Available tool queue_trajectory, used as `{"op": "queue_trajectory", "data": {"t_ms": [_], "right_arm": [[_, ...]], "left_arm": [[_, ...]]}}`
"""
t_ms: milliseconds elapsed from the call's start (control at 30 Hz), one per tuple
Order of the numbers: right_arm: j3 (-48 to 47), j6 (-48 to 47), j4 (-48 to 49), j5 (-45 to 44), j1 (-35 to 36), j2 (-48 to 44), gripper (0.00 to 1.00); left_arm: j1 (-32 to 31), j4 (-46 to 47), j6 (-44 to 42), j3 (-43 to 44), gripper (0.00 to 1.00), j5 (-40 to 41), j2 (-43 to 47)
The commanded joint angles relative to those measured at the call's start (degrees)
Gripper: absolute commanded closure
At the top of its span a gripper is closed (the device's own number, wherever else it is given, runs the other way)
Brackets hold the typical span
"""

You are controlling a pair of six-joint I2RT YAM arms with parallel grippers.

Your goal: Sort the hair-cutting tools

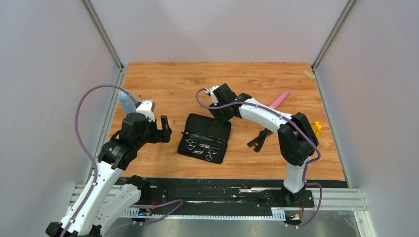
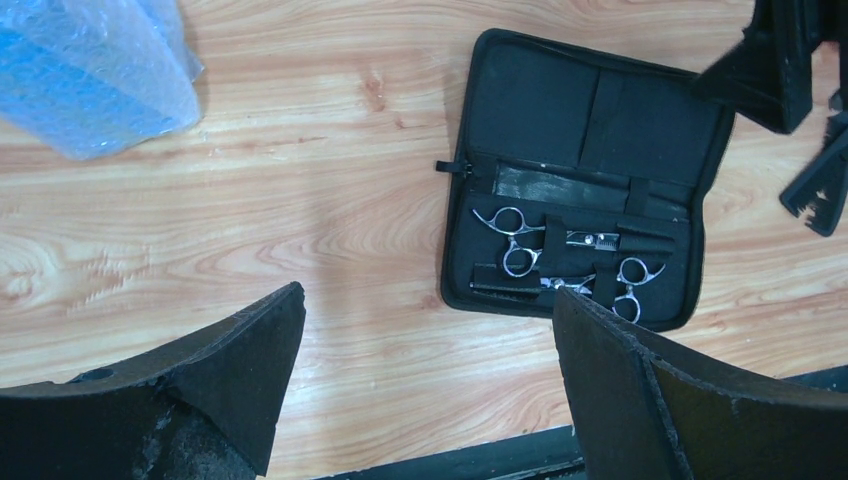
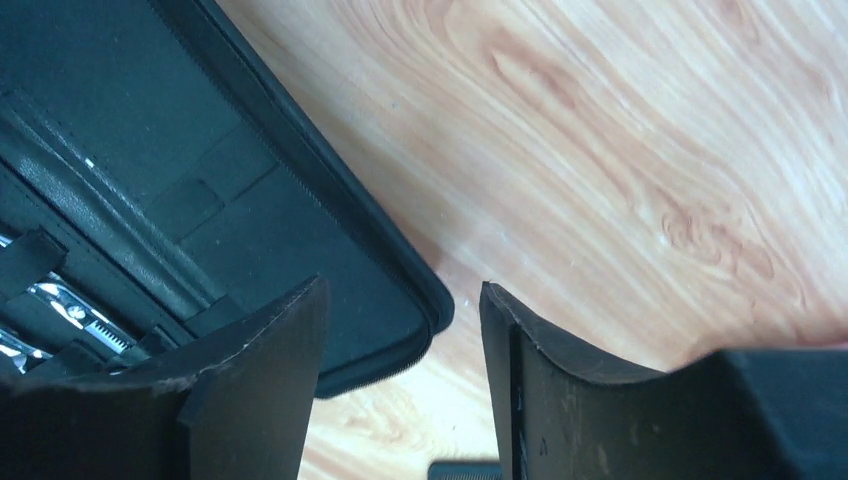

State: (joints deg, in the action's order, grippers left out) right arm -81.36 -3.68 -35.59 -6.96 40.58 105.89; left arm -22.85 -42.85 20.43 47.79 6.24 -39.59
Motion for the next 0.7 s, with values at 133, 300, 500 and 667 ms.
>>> {"op": "queue_trajectory", "data": {"t_ms": [133,300,500,667], "right_arm": [[-4.27,-8.99,3.06,12.31,-0.41,5.23,0.45],[-3.88,-6.02,3.63,9.69,-1.43,7.71,0.63],[3.21,1.95,7.43,8.52,-2.87,1.86,0.89],[10.17,12.62,6.48,7.86,-2.87,-5.04,1.00]], "left_arm": [[0.17,2.60,-2.84,-0.36,0.00,-0.83,0.29],[0.18,2.56,-2.56,-0.78,0.00,-1.02,1.18],[0.16,2.58,-1.96,-1.15,0.00,-1.67,1.78],[0.18,2.64,-1.88,-1.21,0.00,-1.89,1.49]]}}
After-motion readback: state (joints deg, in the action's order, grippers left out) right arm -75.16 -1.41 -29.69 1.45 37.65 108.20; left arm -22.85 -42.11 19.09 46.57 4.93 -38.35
